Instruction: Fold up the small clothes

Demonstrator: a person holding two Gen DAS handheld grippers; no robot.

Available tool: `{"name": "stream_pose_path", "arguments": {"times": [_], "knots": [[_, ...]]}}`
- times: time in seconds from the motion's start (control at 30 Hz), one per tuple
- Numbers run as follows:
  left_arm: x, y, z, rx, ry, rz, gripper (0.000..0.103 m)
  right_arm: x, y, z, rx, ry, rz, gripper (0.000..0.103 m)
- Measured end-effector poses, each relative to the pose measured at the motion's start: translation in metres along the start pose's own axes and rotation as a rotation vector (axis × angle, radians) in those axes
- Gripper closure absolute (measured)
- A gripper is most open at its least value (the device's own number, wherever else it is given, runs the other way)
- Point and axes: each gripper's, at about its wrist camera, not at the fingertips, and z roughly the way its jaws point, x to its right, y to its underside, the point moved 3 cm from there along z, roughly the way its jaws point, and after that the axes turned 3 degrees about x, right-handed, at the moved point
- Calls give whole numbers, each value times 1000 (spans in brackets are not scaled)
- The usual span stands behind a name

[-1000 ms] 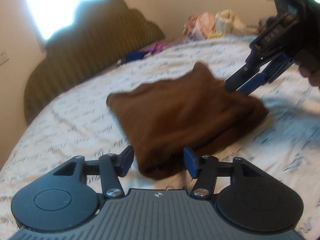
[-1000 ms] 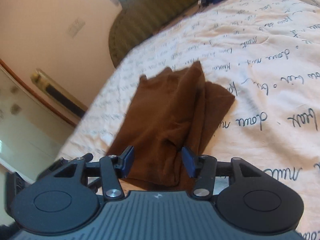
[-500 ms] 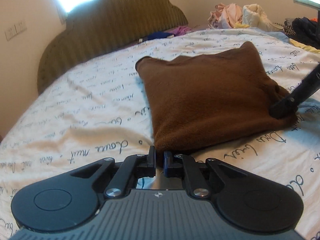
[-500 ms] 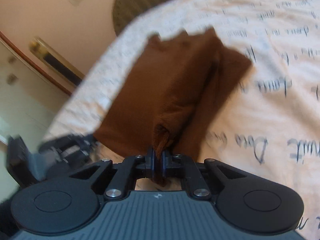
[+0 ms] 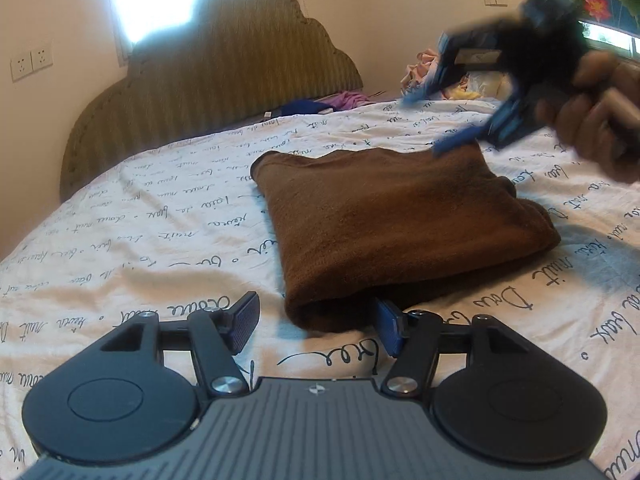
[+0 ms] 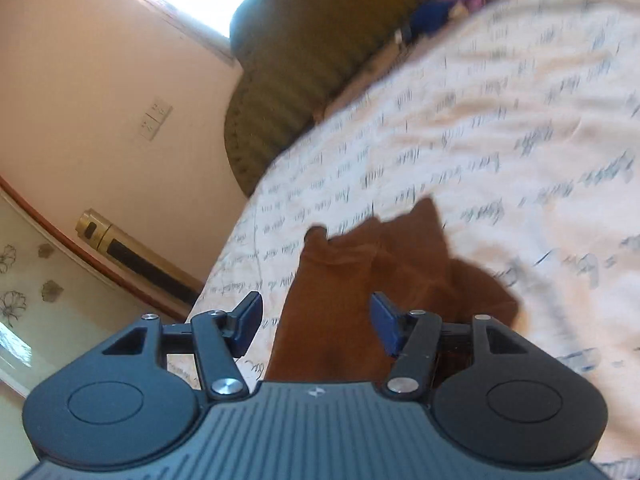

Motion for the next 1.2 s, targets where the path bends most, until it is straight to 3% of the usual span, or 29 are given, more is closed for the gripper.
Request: {"name": "stream_pose_path", "arguments": {"times": [0.03,0.07,0.13,0.23,0.3,0.33,0.43,0.53,0.6,0.63,0.7,0.83,0.97,1.03,1.1,1.2], "knots": [[0,0,1,-3,-1,1,42,13,3,15,-26,90,-7,44],[1,0,1,-6,1,0,41,25,5,20,18,107,-41,54],[-1,1,2,-10,14,-9,38,36,3,16,60,104,-23,57],[-4,1,3,-13,32,-28,33,14,-6,0,118,178,-36,52],[-5,1,5,-17,52,-39,28,-13,-13,-4,180,127,-126,52],[-5,1,6,-19,56,-42,27,-25,-16,1,166,83,-147,52],[-6,1,7,-28,57,-46,25,-53,-22,47,37,10,-183,34],[-7,1,7,-29,45,-51,22,-55,-23,100,-66,16,-176,32],[-8,1,6,-26,39,-58,22,-32,-21,134,-99,71,-162,34],[-9,1,6,-24,37,-64,22,-25,-20,135,-32,15,-201,35],[-12,1,6,-26,37,-78,22,-15,-23,133,-14,-6,-148,43],[-17,-3,-14,42,-15,-110,23,-31,-22,100,15,63,-124,41],[-32,-32,-41,141,73,-274,18,-45,-2,37,110,-69,-146,37],[-25,-58,-27,162,100,-296,13,-44,6,20,152,-17,-148,36],[-11,-78,5,132,113,-280,14,-40,9,19,179,99,-173,36],[9,-87,70,-72,164,-281,19,-23,6,25,178,264,-182,37]]}}
